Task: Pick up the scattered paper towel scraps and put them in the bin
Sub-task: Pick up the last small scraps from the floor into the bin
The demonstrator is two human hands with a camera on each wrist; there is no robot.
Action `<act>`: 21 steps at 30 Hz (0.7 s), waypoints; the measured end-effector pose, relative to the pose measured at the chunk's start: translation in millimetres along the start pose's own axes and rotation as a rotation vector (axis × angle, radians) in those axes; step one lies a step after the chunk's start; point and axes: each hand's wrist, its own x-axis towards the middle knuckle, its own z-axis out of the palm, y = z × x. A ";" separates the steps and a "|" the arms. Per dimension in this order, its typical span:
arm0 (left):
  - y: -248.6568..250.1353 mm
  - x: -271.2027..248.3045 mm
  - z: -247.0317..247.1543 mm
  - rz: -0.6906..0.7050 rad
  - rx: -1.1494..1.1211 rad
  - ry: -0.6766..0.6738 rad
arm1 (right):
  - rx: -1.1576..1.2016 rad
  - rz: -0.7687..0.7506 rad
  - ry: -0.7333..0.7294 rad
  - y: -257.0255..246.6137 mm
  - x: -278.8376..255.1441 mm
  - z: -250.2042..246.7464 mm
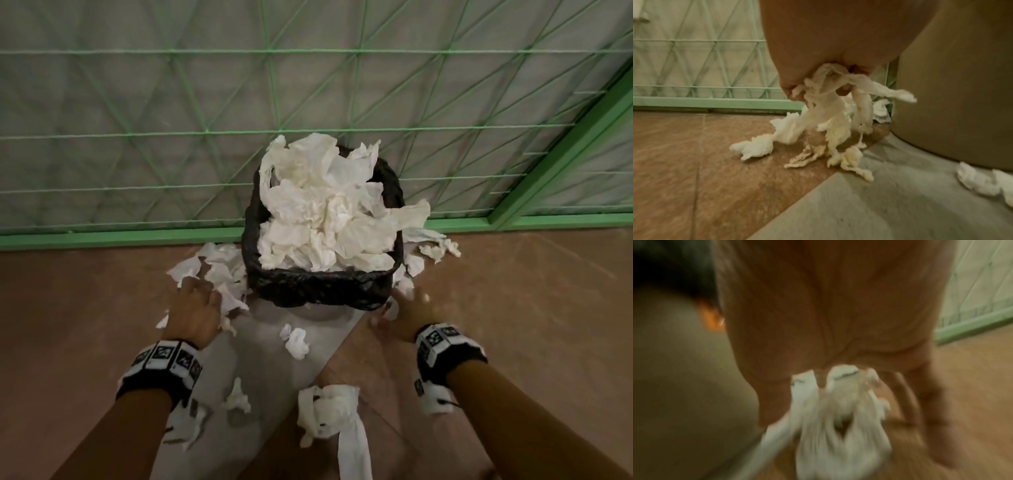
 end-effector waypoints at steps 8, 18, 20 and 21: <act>23.1 -34.8 -136.1 -0.135 -1.123 0.529 | 0.018 -0.068 0.150 11.9 -35.5 -40.9; 128.3 -94.0 -268.4 0.387 -0.878 0.791 | 1.427 -0.218 0.601 -22.8 -125.5 -254.8; 141.8 -80.3 -242.5 0.380 -0.681 0.711 | 1.402 -0.371 0.672 -44.3 -152.9 -280.9; 146.1 -71.7 -227.8 0.369 -0.597 0.644 | 1.357 -0.432 0.700 -55.1 -163.6 -287.6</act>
